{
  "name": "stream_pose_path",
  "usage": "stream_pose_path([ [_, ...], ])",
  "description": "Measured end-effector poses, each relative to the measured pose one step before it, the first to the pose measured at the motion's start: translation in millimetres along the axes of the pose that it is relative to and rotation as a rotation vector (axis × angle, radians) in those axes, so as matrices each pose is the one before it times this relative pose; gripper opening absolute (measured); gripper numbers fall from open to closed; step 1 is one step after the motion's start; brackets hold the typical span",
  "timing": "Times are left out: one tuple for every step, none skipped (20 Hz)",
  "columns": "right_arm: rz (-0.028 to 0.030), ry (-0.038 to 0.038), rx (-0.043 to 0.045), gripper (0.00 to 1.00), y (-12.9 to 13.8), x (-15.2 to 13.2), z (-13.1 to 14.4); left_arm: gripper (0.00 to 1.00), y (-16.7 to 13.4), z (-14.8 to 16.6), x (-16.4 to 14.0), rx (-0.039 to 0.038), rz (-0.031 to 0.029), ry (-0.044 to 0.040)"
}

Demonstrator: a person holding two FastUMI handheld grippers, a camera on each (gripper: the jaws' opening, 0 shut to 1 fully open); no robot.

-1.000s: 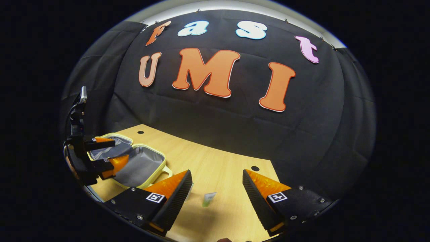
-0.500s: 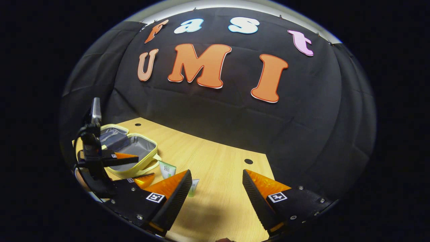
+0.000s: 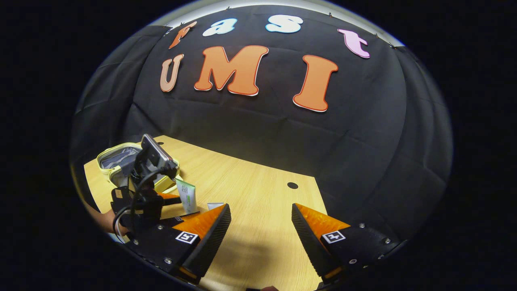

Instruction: First open the suitcase, pack the skin care products into it, and then close the suitcase.

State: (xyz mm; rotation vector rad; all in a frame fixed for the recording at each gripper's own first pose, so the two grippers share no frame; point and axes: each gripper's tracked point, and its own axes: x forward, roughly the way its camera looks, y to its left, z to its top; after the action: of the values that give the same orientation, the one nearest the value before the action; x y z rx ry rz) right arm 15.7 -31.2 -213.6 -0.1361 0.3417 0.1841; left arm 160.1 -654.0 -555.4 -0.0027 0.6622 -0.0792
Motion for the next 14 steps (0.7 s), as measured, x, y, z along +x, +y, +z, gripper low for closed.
stream_pose_path([
  [-0.00260, 0.00073, -0.00249, 0.96, -2.05, 2.03, -0.39, 0.82, -0.76, -6.59, 7.57, -0.00312, 0.00183, 0.01710],
  [0.00116, 0.00296, -0.00165, 0.96, -1.69, 1.13, -2.36, 0.71, 4.50, -1.86, 6.60, 0.00454, 0.01721, 0.01168],
  [0.00208, 0.00661, -0.00088, 0.96, -1.62, 0.49, -2.72, 0.61, -1.19, 1.90, 8.56, -0.01055, -0.01281, -0.01948],
  [0.00566, 0.00822, 0.00155, 0.96, -0.13, -0.34, -2.38, 0.51, -2.95, 0.20, -11.24, -0.00110, -0.00872, 0.01130],
  [0.00605, 0.00762, 0.00348, 0.96, 1.45, 1.98, -2.26, 0.53, 2.08, 2.47, -0.60, -0.00455, 0.00483, 0.00330],
  [0.00760, 0.01094, 0.00176, 0.96, 1.00, 1.32, -2.95, 0.53, 2.54, 2.15, -5.26, -0.00757, 0.00375, -0.00295],
  [0.00858, 0.01013, 0.00025, 0.96, 0.91, 0.83, -3.57, 0.53, 2.64, 6.92, -6.24, -0.00533, 0.00351, -0.01087],
  [0.01042, 0.00805, 0.00069, 0.96, 2.32, 2.15, -2.41, 0.52, 3.69, 8.06, -8.61, -0.00127, 0.01258, -0.01236],
  [0.01469, 0.00911, -0.00152, 0.96, 3.65, 3.10, -2.26, 0.52, 4.80, 7.09, -7.31, 0.00040, 0.01028, -0.00332],
  [0.01211, 0.00476, -0.00095, 0.96, 3.49, 4.21, -0.72, 0.52, 3.78, 8.76, -7.20, -0.00583, 0.00753, -0.00873],
  [0.01980, 0.00957, 0.00137, 0.96, 5.23, 4.62, -2.15, 0.52, 2.56, 8.88, -6.49, -0.00834, 0.00428, -0.00656],
  [0.01919, 0.00636, 0.00329, 0.96, 4.32, 4.07, -3.97, 0.52, 4.50, 9.99, -7.42, -0.00890, 0.00873, -0.00813],
  [0.01923, 0.00660, 0.00374, 0.96, 5.52, 6.31, -2.12, 0.52, 4.68, 11.70, -6.60, -0.00630, 0.00812, -0.01334],
  [0.01745, 0.01324, 0.00332, 0.96, 5.31, 7.55, -4.92, 0.52, 4.97, 11.61, -7.14, -0.00432, 0.01476, -0.01040],
])
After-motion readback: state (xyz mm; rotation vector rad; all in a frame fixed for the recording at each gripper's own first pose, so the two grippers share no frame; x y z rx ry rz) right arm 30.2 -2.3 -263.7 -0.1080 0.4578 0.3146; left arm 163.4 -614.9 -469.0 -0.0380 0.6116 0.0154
